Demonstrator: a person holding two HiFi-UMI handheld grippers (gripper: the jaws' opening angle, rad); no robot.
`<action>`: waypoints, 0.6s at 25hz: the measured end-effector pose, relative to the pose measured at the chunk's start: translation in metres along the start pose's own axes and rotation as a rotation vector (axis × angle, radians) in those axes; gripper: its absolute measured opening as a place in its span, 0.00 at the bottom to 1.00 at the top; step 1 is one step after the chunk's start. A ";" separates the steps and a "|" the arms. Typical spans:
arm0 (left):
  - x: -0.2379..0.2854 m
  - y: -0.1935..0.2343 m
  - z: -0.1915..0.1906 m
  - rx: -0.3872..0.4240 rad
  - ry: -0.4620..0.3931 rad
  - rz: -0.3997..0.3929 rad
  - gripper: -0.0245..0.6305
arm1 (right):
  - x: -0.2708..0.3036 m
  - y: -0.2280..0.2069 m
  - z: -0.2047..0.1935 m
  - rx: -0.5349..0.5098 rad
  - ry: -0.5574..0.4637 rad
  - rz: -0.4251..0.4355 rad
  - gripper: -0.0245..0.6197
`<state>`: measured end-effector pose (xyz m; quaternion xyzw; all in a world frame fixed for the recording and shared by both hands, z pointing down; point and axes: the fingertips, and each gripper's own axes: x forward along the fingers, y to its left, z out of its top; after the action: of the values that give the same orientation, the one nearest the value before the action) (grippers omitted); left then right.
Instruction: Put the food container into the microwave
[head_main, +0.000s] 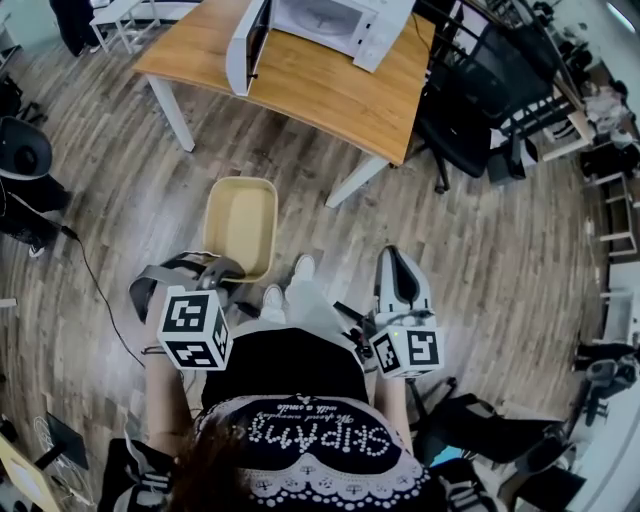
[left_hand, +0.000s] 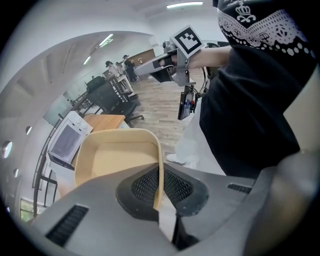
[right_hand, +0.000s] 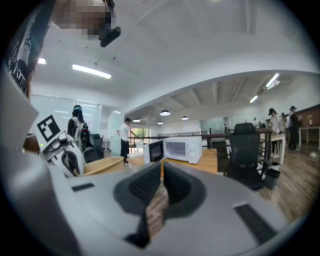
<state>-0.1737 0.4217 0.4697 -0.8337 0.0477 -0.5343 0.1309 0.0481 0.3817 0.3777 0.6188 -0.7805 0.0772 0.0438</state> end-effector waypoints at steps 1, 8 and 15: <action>0.000 0.000 -0.001 0.001 0.003 0.002 0.09 | 0.000 0.000 0.001 0.000 -0.002 -0.002 0.10; -0.001 0.001 -0.002 0.003 -0.007 0.012 0.09 | 0.004 -0.001 0.009 -0.012 -0.021 -0.007 0.10; 0.002 0.008 0.000 -0.007 -0.010 0.010 0.09 | 0.016 -0.003 0.007 -0.009 -0.002 0.009 0.10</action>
<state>-0.1721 0.4135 0.4688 -0.8366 0.0528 -0.5293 0.1309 0.0479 0.3644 0.3736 0.6150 -0.7838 0.0733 0.0457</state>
